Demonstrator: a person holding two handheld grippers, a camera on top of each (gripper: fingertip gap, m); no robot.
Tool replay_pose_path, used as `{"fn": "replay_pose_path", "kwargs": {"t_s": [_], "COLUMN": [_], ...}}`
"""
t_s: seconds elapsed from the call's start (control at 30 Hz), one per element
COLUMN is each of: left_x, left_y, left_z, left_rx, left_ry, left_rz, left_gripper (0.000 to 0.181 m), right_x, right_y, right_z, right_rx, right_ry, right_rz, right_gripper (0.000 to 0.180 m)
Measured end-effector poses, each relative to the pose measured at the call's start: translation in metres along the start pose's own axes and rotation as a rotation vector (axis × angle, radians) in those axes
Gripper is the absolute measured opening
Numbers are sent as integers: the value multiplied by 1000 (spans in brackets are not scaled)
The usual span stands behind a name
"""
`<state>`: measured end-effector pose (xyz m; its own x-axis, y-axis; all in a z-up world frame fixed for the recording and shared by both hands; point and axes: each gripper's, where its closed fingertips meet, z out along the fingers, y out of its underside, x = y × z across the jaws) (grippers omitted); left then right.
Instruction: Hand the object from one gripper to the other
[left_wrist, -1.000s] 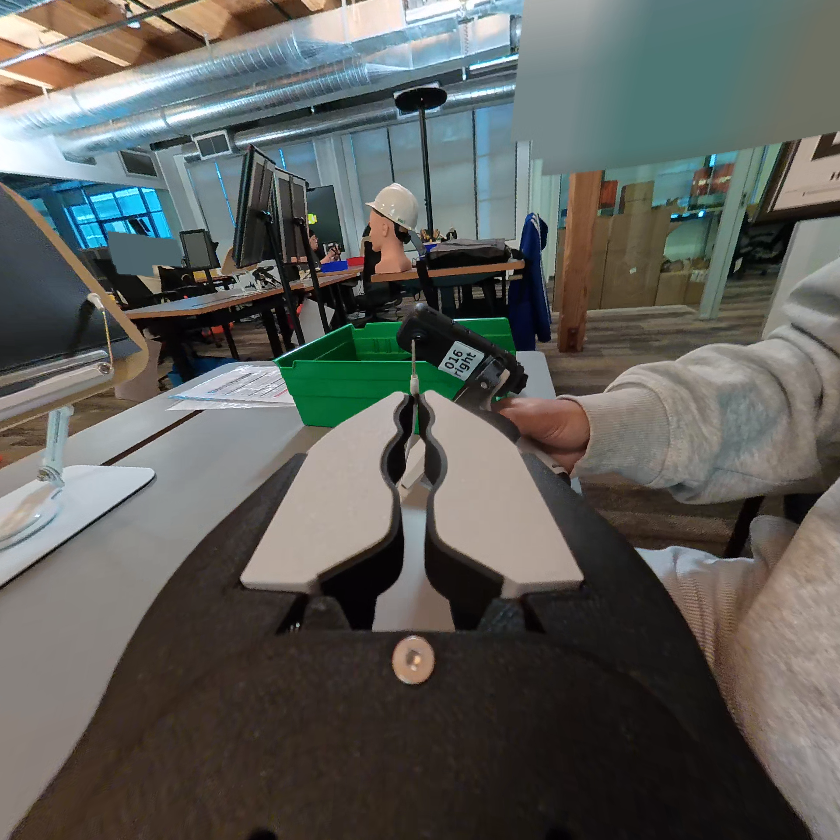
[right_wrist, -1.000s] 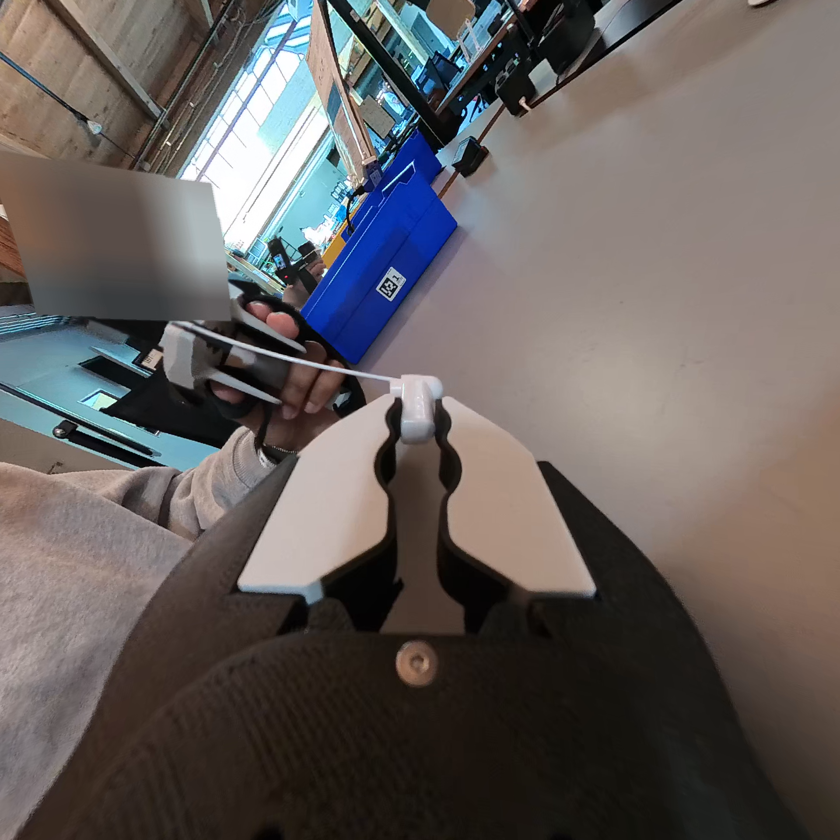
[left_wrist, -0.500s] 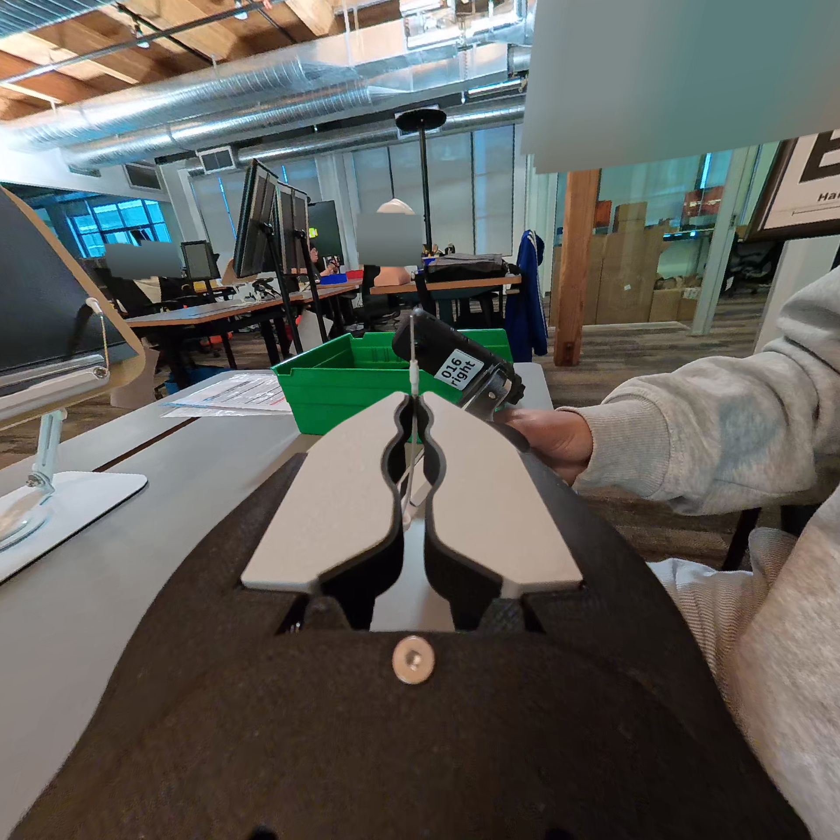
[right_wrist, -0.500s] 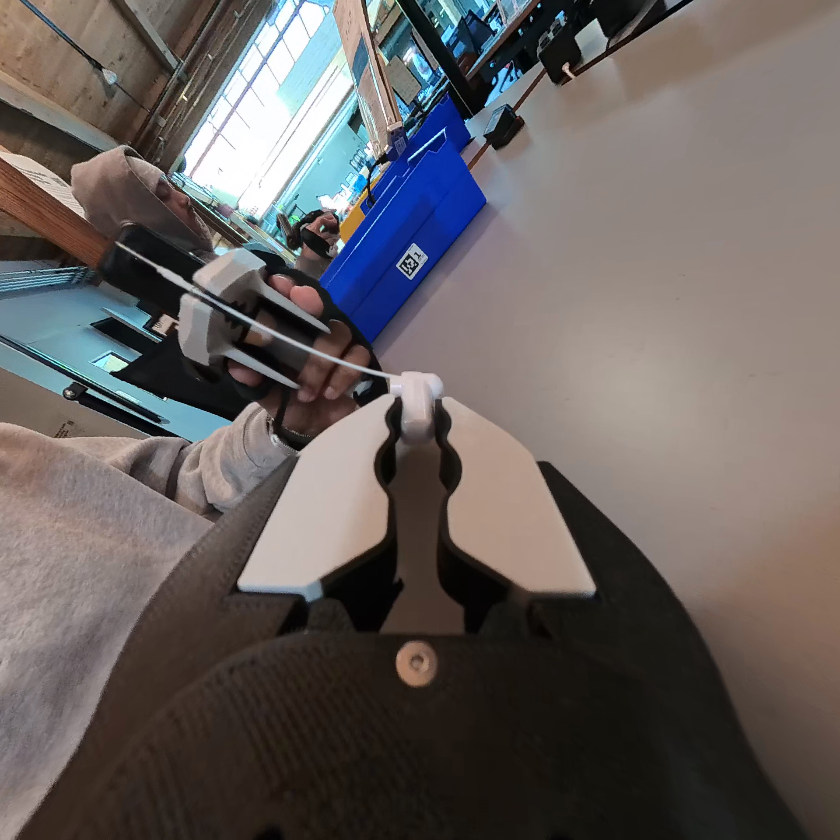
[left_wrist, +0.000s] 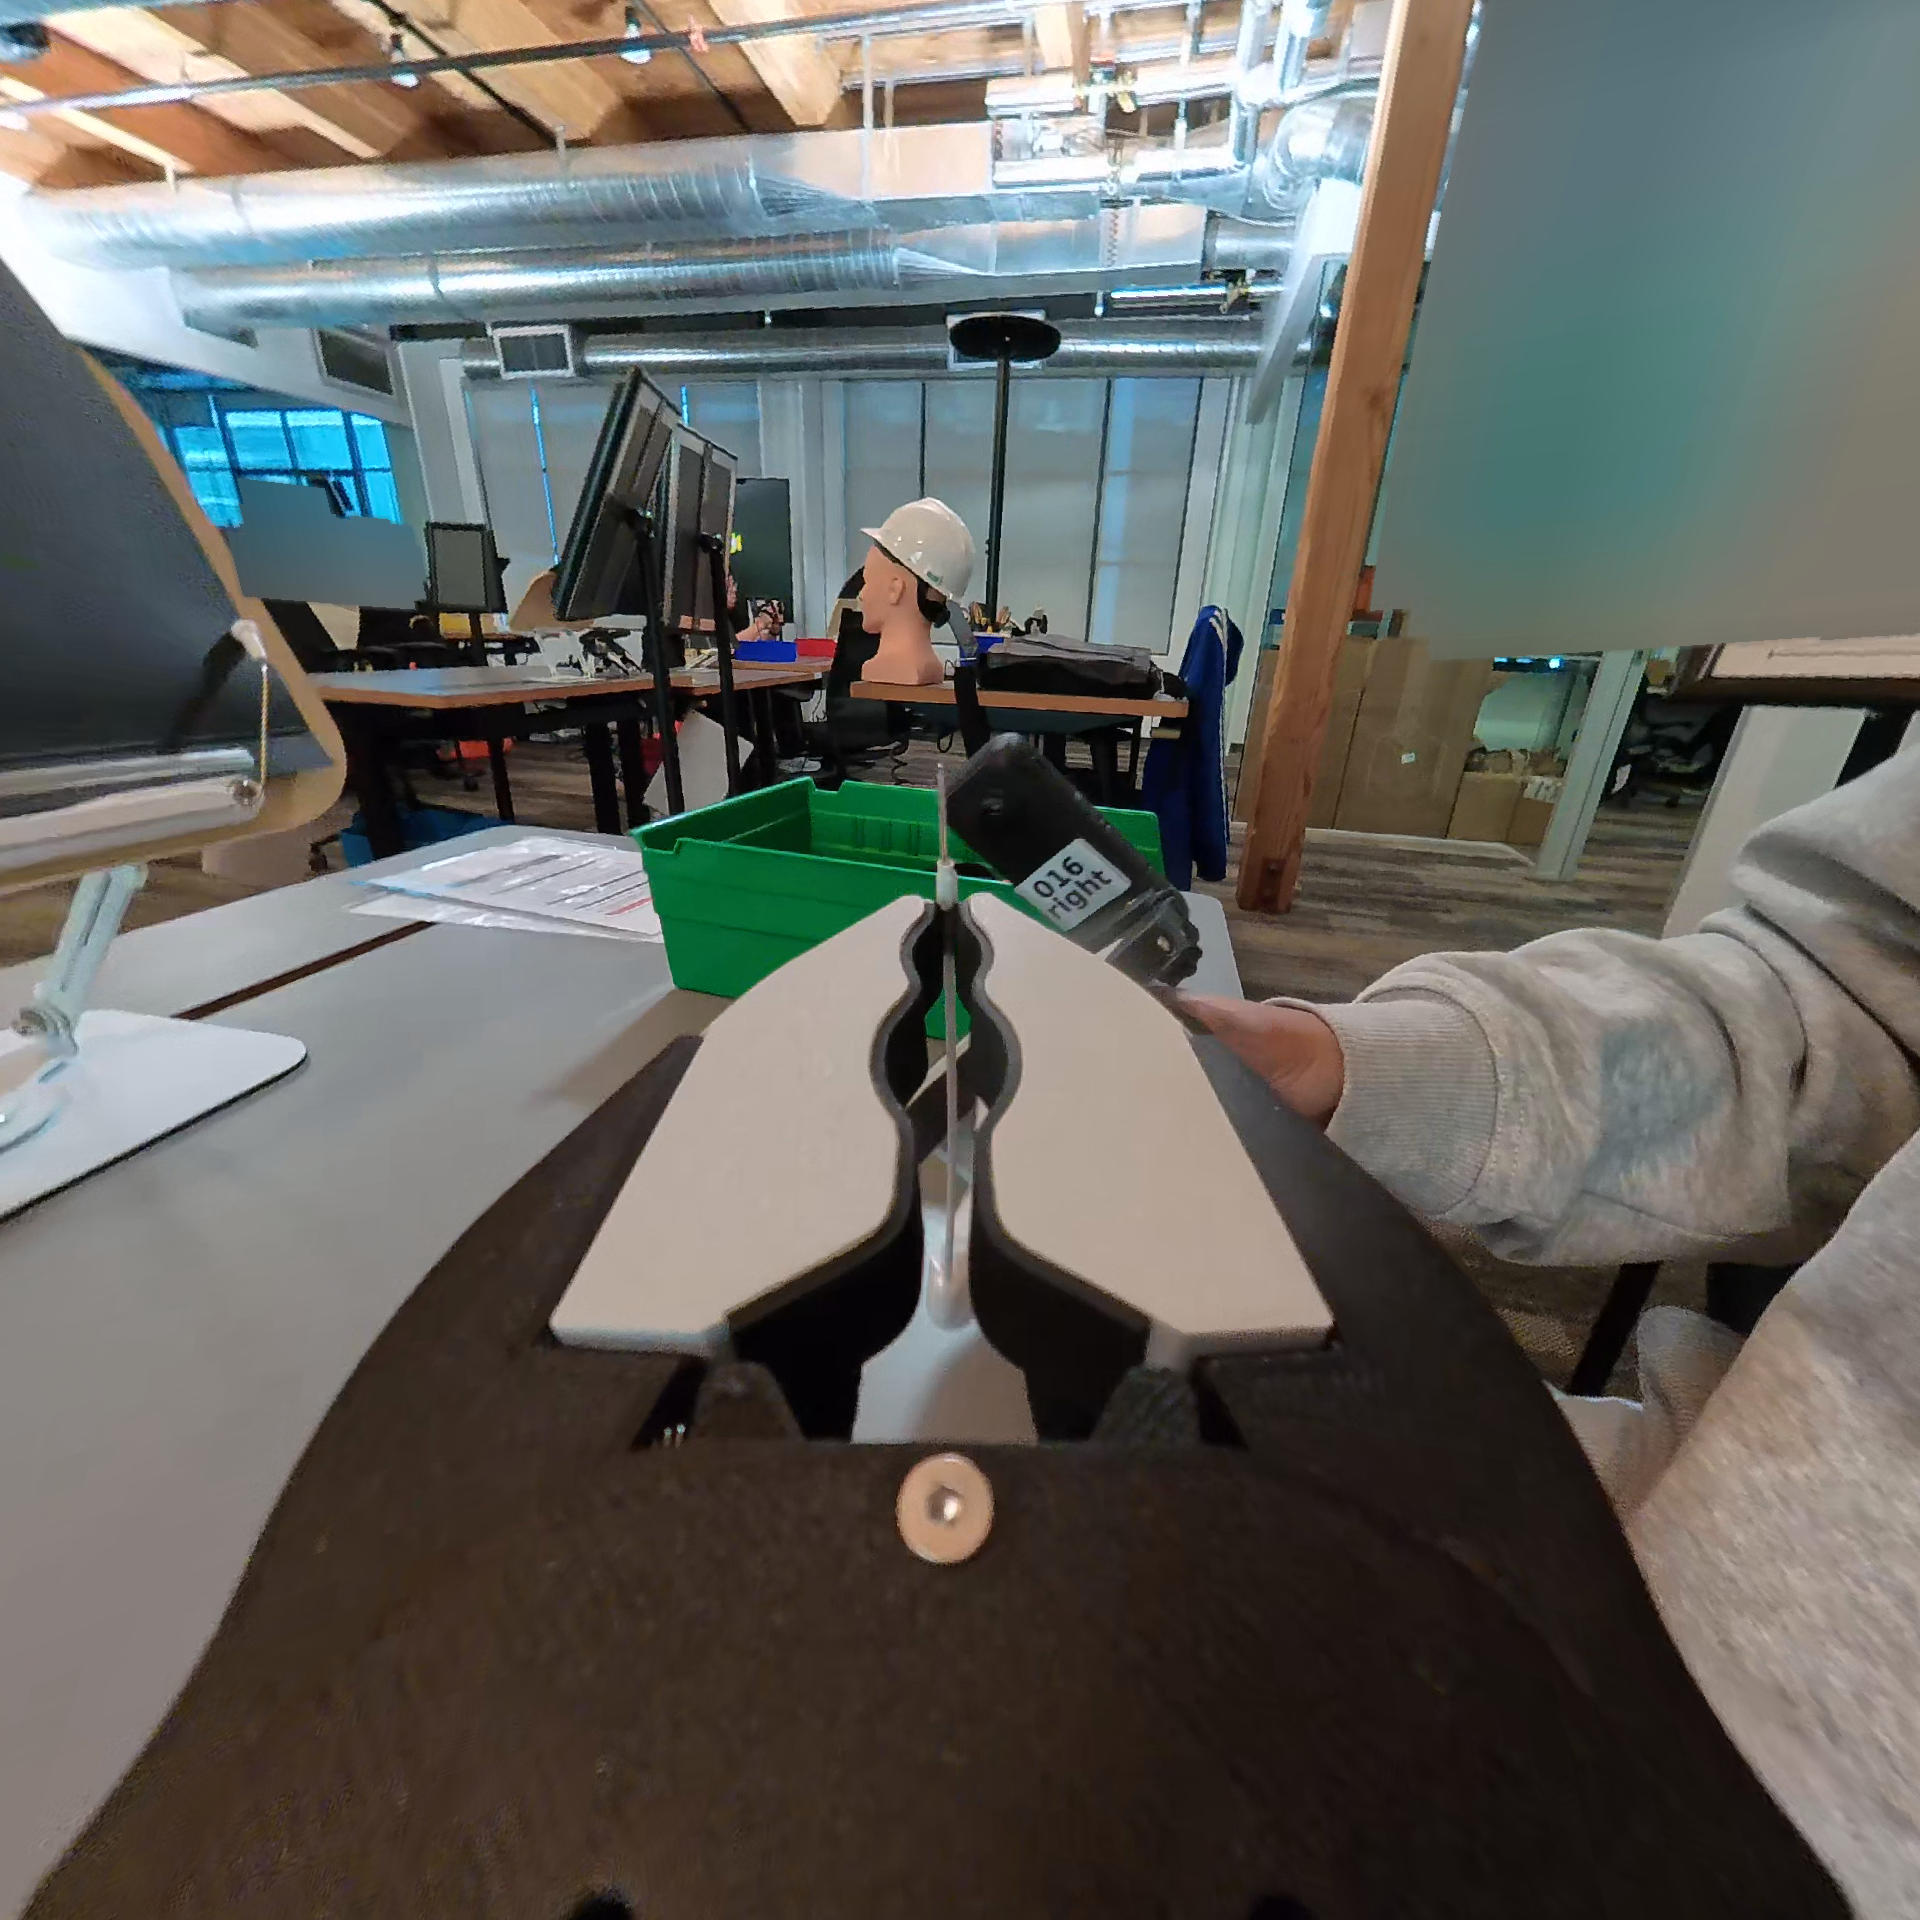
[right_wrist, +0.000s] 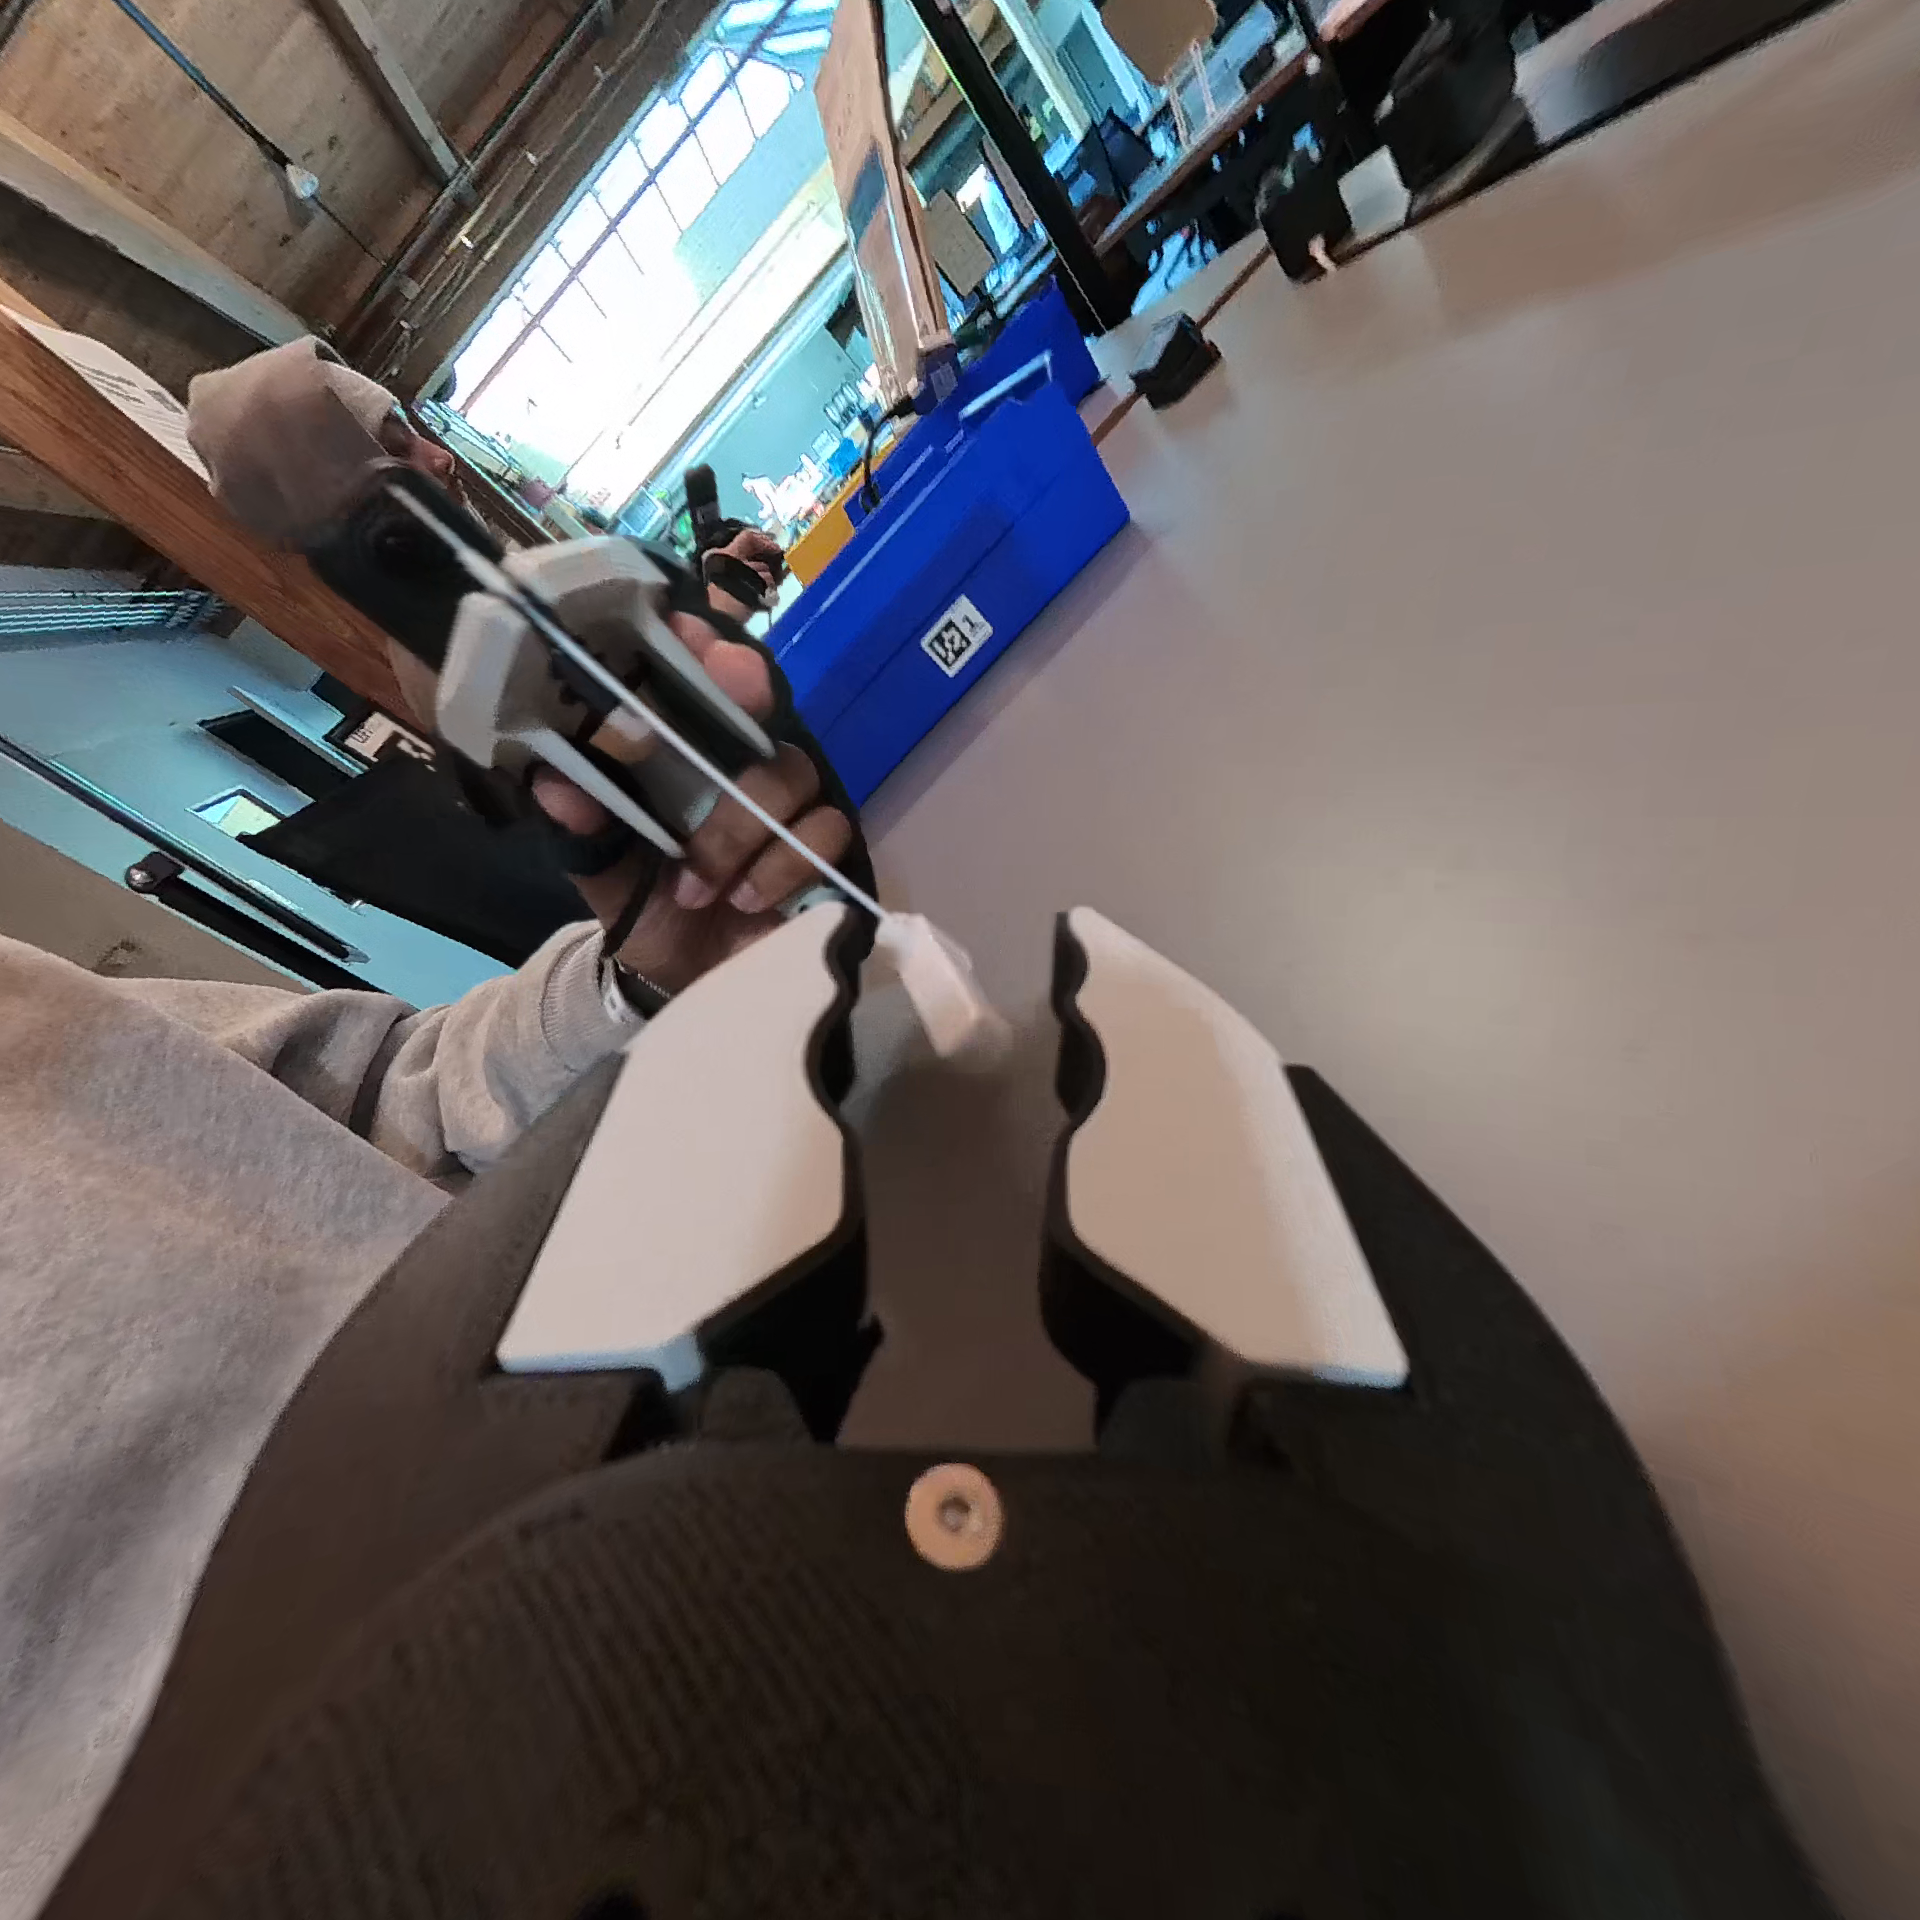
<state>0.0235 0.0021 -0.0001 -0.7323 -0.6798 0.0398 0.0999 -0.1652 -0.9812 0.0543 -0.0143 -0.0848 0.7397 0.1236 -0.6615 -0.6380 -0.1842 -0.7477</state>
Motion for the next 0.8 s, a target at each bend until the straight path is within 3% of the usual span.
{"fn": "replay_pose_path", "kwargs": {"t_s": [0.13, 0.6, 0.7, 0.8], "left_x": [-15, -52, -58, -65], "left_y": [1, -9, -7, -2], "left_z": [-5, -27, -30, -31], "left_rx": [12, 218, 221, 207], "left_ry": [-33, -35, -82, -155], "left_rz": [-110, -520, -522, -543], "left_gripper": [2, 2, 2, 3], "right_x": [-5, -15, -12, -12], "right_y": [-7, 2, -4, -7], "right_z": [0, 8, 5, 2], "right_rx": [47, -15, -14, -47], "right_ry": [13, 70, 191, 375], "right_rz": [-130, -417, -567, -755], "right_gripper": [56, 56, 51, 31]}}
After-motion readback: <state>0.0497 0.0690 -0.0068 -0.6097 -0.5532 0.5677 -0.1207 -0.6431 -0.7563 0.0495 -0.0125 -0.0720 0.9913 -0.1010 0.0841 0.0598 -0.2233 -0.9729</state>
